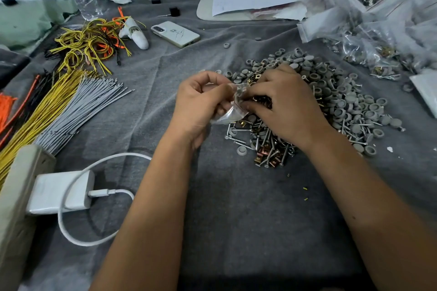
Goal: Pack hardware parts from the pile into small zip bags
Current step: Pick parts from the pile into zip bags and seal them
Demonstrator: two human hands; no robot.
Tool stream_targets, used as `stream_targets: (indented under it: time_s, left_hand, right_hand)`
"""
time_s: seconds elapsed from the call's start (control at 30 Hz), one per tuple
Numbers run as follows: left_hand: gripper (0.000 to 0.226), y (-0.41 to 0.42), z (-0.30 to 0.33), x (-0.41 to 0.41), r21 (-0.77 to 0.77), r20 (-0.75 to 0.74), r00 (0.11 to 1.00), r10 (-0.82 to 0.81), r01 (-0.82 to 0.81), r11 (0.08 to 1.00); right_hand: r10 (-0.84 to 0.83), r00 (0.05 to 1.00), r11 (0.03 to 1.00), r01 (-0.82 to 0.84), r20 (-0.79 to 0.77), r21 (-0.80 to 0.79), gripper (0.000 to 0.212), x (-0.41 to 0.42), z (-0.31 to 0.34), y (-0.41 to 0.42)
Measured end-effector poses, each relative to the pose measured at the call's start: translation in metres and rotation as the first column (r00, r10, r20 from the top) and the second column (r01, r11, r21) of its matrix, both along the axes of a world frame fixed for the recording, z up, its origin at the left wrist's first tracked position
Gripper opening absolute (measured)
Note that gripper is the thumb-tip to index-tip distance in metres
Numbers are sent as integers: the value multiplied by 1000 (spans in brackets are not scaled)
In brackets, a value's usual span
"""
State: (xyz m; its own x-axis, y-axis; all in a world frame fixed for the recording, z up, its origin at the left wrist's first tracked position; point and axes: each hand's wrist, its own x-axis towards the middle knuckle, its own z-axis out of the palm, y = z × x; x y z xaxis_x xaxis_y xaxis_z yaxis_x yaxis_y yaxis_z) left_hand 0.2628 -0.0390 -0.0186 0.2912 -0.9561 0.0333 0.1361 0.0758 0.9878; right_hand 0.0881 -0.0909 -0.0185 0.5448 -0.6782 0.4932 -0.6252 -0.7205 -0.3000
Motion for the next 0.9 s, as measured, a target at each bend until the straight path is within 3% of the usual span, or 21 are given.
stream_targets:
  time_s: [0.1,0.27,0.47,0.63,0.7,0.77,0.8,0.83,0.9]
  left_hand:
    - [16,1,2,1,-18,-76,996,-52,51,999]
    - [19,2,2,1,-25,-24,997,-78,77,997]
    - [26,-1,-2,5,-20,-14,987,162,-162,987]
    - [31,-3,4,12,14,-288,934,210,-215,977]
    - [33,0,8,19,-21,-554,827,95,-128,992]
    - [31,6,9,28,-214,-826,534,-181,-1,977]
    - [24,9,12,31,-299,-867,411,-282,23,954]
    - [16,11,15,33,-327,-879,364,-307,8,945]
    - [15,10,18,35,-223,-881,443,-165,-84,971]
  right_hand:
    - [89,989,994,-95,117,46,20,3,3,4]
    - [76,962,984,-115,262,136,17,5,4,8]
    - [81,947,985,-123,310,118,15,4,8,9]
    - [187,978,976,-174,-97,130,23,5,6,10]
    - [198,957,973,-164,-214,165,24,8,4,13]
    - [198,948,971,-155,-248,183,23,9,3,13]
    - [195,947,971,-149,-256,186,23,8,2,12]
    - [188,946,971,-139,-264,193,22,8,2,12]
    - [176,946,971,-120,-273,208,18,8,4,14]
